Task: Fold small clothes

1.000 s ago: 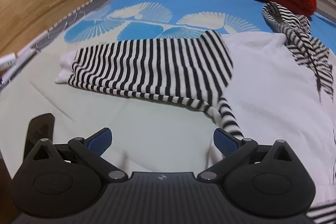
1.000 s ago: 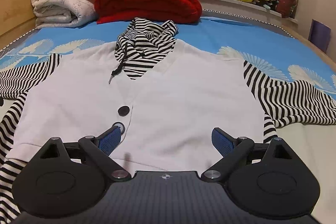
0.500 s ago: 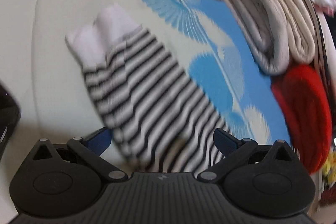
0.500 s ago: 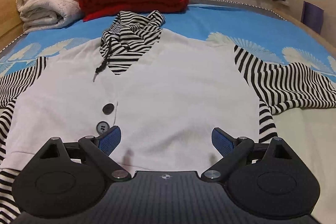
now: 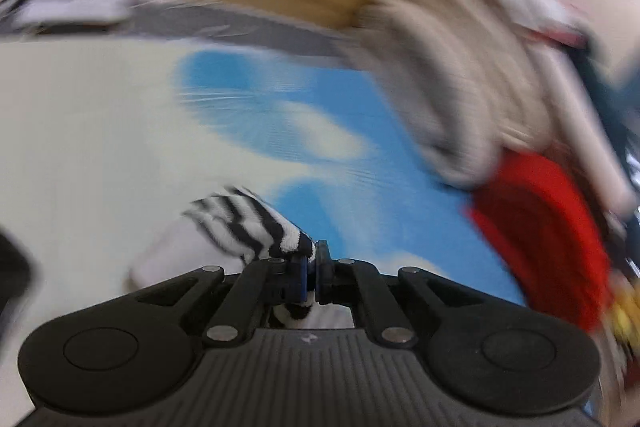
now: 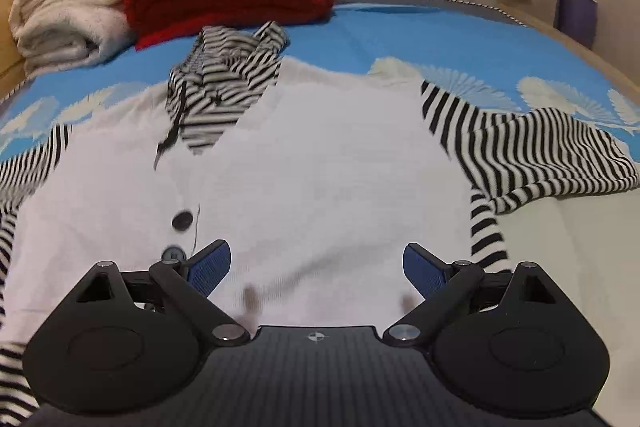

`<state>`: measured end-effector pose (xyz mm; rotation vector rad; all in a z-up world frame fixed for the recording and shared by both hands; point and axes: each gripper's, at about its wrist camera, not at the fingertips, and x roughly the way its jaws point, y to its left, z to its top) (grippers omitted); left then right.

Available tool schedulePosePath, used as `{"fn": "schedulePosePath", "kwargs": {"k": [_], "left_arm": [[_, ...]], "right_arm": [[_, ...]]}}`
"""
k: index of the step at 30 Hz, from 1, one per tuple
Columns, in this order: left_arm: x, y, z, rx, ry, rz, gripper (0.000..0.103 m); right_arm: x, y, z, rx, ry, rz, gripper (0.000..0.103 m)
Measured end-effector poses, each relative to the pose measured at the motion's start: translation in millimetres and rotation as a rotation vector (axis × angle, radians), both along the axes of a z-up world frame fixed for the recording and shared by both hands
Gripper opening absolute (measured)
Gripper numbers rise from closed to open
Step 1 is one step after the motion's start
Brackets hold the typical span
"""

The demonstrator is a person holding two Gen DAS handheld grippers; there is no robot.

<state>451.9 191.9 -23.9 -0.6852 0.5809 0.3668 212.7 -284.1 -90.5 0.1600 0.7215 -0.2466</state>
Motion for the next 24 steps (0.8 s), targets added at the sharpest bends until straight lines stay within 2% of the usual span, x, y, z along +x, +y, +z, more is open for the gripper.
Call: {"fn": "schedulePosePath", "kwargs": {"k": [4, 6, 8, 9, 10, 12, 14, 15, 18, 19, 22, 24], "left_arm": [[14.0, -143.6, 35.6, 0.034, -0.076, -0.280, 0.003], [16.9, -225.5, 33.0, 0.065, -0.077, -0.454, 0.004], [11.0, -307.4, 7.2, 0.136, -0.013, -0.633, 0.007], [3.5, -346.2, -15.6, 0.166, 0.046, -0.744, 0.023], [-4.2, -376.2, -38.9, 0.185, 0.113, -0.856, 0.050], [-20.7, -400.2, -70.8, 0.224, 0.213, -0.952, 0.068], [-37.6, -389.4, -81.4, 0.246, 0.229, -0.953, 0.079], [-42.1, -377.3, -80.7, 0.247, 0.228, -0.944, 0.090], [-54.5, -325.8, -64.8, 0.320, 0.204, -0.861, 0.100], [-61.5, -310.6, -60.8, 0.375, 0.212, -0.818, 0.103], [-67.2, -267.0, -63.1, 0.571, 0.275, -0.650, 0.103], [-61.0, -246.6, -73.5, 0.630, 0.320, -0.585, 0.103]], "right_arm": [[-0.3, -9.2, 6.2, -0.008, -0.023, -0.029, 0.093], [-0.2, -16.8, 8.7, -0.015, -0.033, -0.063, 0.093], [-0.5, -28.9, 11.8, 0.013, -0.042, -0.109, 0.093], [-0.7, -35.3, 12.9, 0.034, -0.044, -0.131, 0.093], [-0.7, -42.8, 13.2, 0.061, -0.043, -0.155, 0.093], [-0.7, -57.0, 12.7, 0.115, -0.034, -0.197, 0.093], [-2.3, -67.7, 12.0, 0.162, -0.026, -0.229, 0.093], [-3.1, -72.6, 12.2, 0.189, -0.026, -0.241, 0.093], [-3.4, -80.3, 13.3, 0.268, -0.032, -0.247, 0.093], [-2.8, -80.8, 13.8, 0.282, -0.034, -0.242, 0.093], [-2.5, -79.6, 14.2, 0.285, -0.041, -0.239, 0.093], [-2.6, -80.1, 13.7, 0.293, -0.046, -0.242, 0.093]]}}
